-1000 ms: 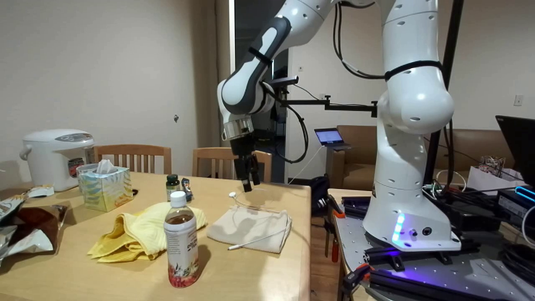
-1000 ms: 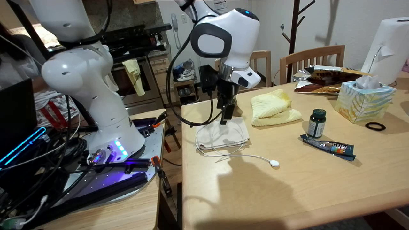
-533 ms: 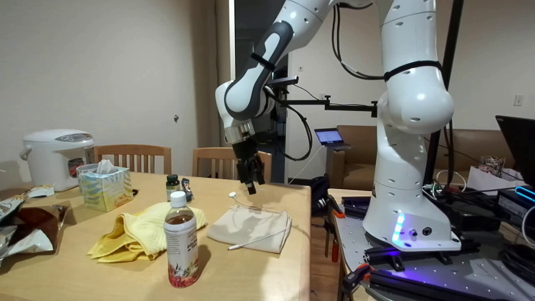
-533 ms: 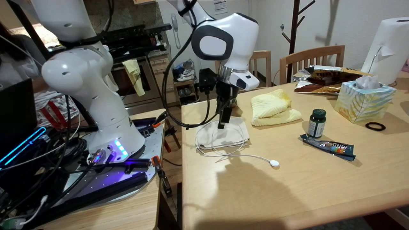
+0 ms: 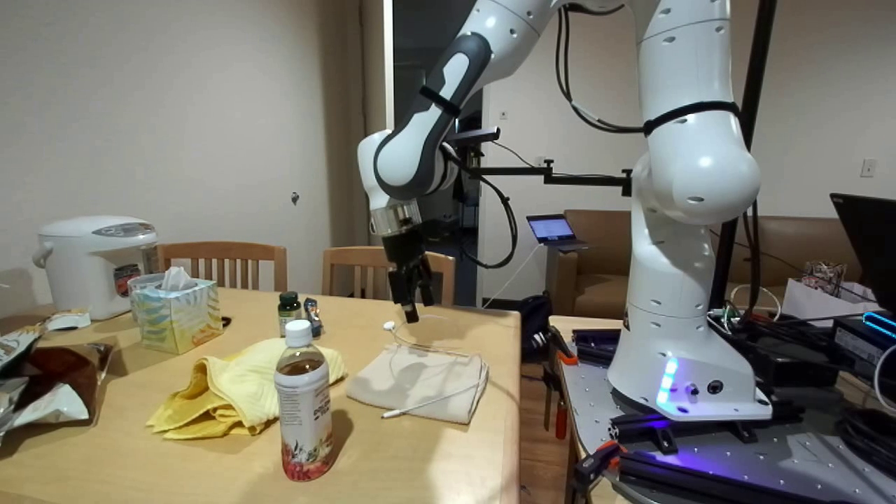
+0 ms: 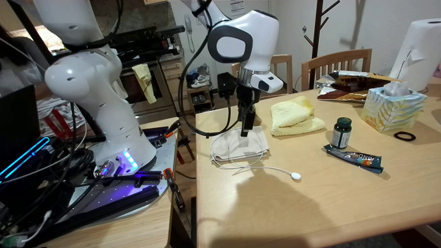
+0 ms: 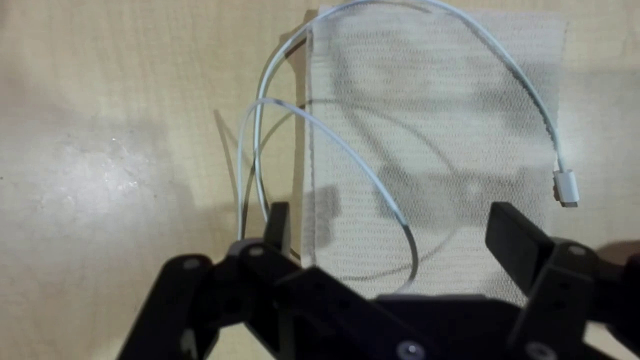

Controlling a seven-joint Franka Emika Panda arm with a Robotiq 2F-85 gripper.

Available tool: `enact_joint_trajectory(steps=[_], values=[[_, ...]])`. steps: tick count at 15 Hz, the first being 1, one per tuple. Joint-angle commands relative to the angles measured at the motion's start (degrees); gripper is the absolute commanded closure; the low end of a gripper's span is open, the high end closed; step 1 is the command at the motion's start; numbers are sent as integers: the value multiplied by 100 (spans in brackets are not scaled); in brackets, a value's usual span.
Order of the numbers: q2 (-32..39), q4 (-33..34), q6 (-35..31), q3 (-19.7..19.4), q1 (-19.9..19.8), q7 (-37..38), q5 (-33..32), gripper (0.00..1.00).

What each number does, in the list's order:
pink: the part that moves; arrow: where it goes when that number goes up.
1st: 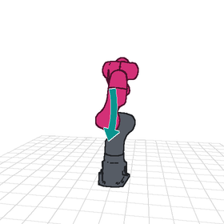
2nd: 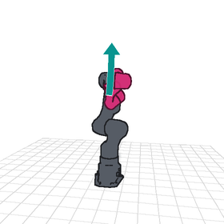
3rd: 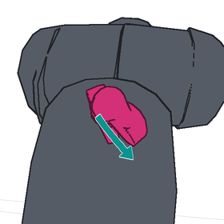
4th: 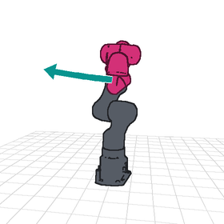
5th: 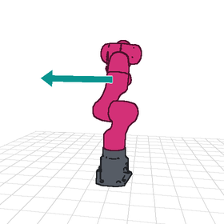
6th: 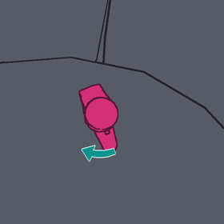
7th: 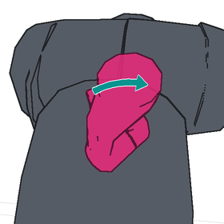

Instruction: Pick up the cable on the table and make a circle with it.

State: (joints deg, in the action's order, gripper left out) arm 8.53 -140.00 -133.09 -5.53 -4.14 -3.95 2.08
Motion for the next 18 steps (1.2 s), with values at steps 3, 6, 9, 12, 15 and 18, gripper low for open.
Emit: enact_joint_trajectory(steps=[3,6,9,12,15,18], values=[[-85,-159,-400,84,-59,-185,83,0],[-105,-315,-806,97,-77,-221,194,0],[-128,-475,-992,122,-97,-257,371,0],[-244,-691,-892,89,-106,-198,412,0],[-290,-818,-940,70,-113,-170,409,33],[-357,-885,-991,73,-117,-232,453,54]])
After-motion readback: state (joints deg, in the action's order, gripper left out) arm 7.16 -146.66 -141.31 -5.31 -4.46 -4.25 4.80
